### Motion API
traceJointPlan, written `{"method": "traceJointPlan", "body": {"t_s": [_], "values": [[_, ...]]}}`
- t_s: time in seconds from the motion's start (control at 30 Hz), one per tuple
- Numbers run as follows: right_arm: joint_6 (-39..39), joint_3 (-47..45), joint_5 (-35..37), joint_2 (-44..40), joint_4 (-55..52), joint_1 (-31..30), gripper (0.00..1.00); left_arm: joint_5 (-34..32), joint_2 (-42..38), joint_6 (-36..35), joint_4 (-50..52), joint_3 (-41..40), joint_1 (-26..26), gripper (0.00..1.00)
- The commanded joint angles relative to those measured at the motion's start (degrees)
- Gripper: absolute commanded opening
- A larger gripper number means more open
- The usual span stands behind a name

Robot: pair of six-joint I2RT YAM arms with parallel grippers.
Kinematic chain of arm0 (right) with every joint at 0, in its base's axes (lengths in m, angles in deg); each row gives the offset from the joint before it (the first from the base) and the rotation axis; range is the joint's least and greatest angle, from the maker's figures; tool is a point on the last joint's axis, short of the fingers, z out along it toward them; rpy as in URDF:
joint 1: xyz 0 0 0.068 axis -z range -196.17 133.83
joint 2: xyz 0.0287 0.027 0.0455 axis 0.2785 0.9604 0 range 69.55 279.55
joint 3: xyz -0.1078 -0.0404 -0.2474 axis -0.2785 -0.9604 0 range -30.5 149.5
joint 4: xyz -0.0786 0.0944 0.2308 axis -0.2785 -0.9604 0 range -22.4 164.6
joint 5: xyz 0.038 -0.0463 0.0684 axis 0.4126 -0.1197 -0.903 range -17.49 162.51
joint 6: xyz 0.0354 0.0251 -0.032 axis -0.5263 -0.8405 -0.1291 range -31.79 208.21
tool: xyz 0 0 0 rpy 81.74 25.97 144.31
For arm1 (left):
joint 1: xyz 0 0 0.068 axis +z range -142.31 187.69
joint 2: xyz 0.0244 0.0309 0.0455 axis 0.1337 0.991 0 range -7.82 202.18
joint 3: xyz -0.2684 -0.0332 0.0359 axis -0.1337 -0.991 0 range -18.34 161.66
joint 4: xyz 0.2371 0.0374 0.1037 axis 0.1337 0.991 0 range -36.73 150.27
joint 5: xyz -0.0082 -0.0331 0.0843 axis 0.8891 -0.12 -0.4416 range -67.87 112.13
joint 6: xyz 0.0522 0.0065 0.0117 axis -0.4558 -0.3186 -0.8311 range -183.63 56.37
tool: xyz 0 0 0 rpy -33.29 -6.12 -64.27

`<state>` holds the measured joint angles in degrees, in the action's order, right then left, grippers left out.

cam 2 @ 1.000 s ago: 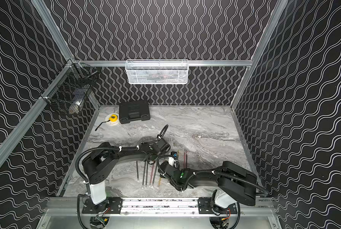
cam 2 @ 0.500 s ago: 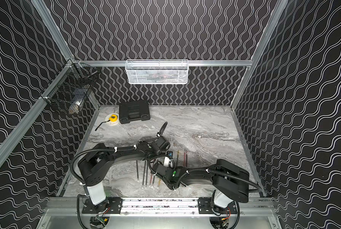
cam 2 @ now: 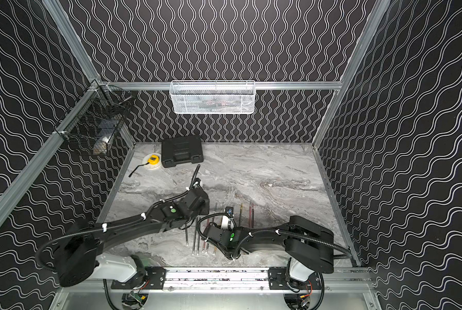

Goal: Remove the protective cover of the pencils
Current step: Place the protective sleeve at the center of the board, then pick up the pencil from the center of the board.

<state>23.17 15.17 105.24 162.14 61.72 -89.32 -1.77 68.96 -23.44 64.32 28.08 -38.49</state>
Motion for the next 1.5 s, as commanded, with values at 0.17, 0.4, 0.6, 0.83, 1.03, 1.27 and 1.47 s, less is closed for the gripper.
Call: {"method": "traceJointPlan", "body": {"t_s": [0.17, 0.4, 0.6, 0.83, 1.03, 1.27, 1.47], "values": [[-1.17, 4.78, 2.36, 4.84, -5.45, -1.72, 0.27, -7.16, -13.97, 3.66, -0.33, -6.83, 0.28, 0.55], [-3.08, 4.62, 3.46, 6.37, -7.36, -1.69, 0.28, -8.96, -18.31, 4.73, 2.57, -7.50, 0.54, 0.58], [-2.95, 6.44, 2.89, 9.04, -8.22, -1.72, 0.28, -8.96, -19.18, 4.42, 2.49, -7.51, 0.59, 0.58], [-3.32, 7.92, 2.42, 11.44, -9.35, -1.68, 0.26, -8.89, -18.94, 4.22, 2.31, -7.17, 0.73, 0.58], [-3.76, 7.44, 2.34, 12.00, -8.80, -1.71, 0.17, -8.58, -18.57, 4.25, 2.14, -7.17, 0.78, 0.58], [-3.89, 6.12, 2.28, 11.39, -6.98, -1.66, 0.07, -8.12, -20.22, 4.48, 1.81, -8.60, 0.86, 0.58], [-3.71, 4.81, 2.25, 10.26, -5.14, -1.73, 0.03, -7.32, -21.34, 4.44, 0.93, -9.64, 0.87, 0.58]]}}
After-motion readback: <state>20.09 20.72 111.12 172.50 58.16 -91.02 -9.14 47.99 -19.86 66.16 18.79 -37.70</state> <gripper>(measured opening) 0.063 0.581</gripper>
